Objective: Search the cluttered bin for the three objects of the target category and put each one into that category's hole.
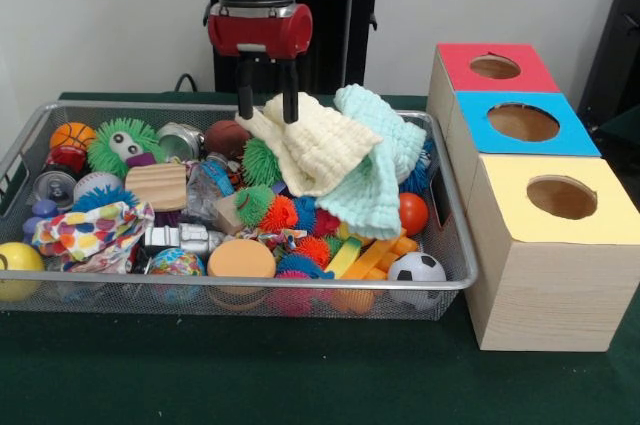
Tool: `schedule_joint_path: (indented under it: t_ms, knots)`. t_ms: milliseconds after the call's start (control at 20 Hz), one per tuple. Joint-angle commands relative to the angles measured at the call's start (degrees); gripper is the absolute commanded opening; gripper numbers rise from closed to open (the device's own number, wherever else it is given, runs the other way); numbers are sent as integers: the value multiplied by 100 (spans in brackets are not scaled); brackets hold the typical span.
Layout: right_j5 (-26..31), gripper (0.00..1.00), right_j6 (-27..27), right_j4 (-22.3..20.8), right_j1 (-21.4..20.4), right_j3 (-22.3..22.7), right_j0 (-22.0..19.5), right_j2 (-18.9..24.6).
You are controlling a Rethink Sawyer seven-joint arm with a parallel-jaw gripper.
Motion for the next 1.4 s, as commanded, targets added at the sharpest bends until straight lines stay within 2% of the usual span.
schedule_joint_path:
  t_ms: [50,250,600,900,1150,1400]
  knots:
    - [632,100,-369,-324,-24,-700,-307,559]
    - [761,100,-491,-435,-17,-726,-332,522]
    - [679,100,-483,-862,372,-777,-415,245]
    - [658,100,-356,-1160,550,-380,-594,149]
    - [423,100,-222,-1441,736,-171,-696,86]
    - [106,100,-107,-1783,1103,-376,-683,-54]
